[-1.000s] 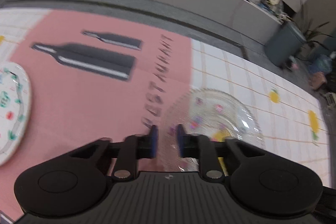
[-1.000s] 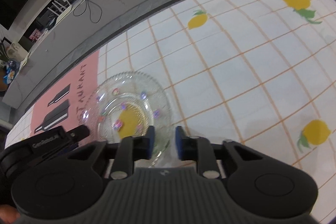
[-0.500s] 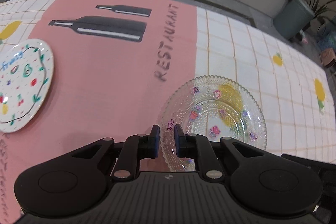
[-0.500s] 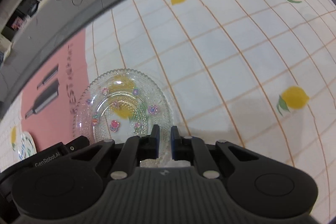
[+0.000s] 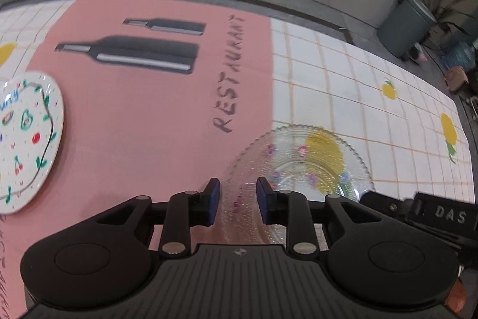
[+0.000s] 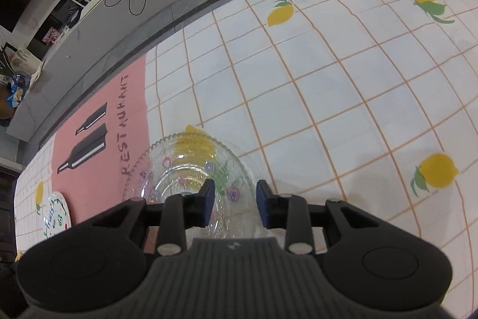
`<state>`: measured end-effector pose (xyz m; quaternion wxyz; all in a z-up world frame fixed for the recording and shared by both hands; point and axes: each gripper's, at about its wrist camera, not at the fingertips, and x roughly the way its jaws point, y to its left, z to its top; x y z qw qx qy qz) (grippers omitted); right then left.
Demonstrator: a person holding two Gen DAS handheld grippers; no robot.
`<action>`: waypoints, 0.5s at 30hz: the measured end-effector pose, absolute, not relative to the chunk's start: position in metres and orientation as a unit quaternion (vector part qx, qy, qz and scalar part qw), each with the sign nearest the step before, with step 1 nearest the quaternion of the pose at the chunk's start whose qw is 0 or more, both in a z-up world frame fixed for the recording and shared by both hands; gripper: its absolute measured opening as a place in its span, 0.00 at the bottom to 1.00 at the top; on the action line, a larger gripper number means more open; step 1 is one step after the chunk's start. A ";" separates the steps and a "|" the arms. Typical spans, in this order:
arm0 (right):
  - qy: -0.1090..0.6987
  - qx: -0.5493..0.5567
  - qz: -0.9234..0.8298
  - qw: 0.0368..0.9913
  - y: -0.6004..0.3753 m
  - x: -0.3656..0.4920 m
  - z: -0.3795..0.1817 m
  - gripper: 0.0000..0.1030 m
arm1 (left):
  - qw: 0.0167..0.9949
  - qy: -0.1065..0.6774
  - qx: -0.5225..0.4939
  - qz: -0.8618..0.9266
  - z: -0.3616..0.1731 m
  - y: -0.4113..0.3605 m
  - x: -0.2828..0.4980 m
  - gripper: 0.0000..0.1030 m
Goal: Organize plates and bowls
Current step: 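Lift the larger glass plate with both grippers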
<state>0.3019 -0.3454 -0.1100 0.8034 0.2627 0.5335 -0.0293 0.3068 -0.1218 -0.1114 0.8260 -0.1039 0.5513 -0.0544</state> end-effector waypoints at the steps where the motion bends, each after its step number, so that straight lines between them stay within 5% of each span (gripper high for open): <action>1: 0.534 0.265 -0.032 0.802 -0.347 0.302 -0.112 0.29 | 0.828 0.549 -0.105 -0.056 -0.112 -0.121 0.307 0.30; 15: 0.551 0.281 -0.020 0.786 -0.348 0.302 -0.119 0.24 | 0.827 0.554 -0.057 -0.080 -0.109 -0.132 0.305 0.28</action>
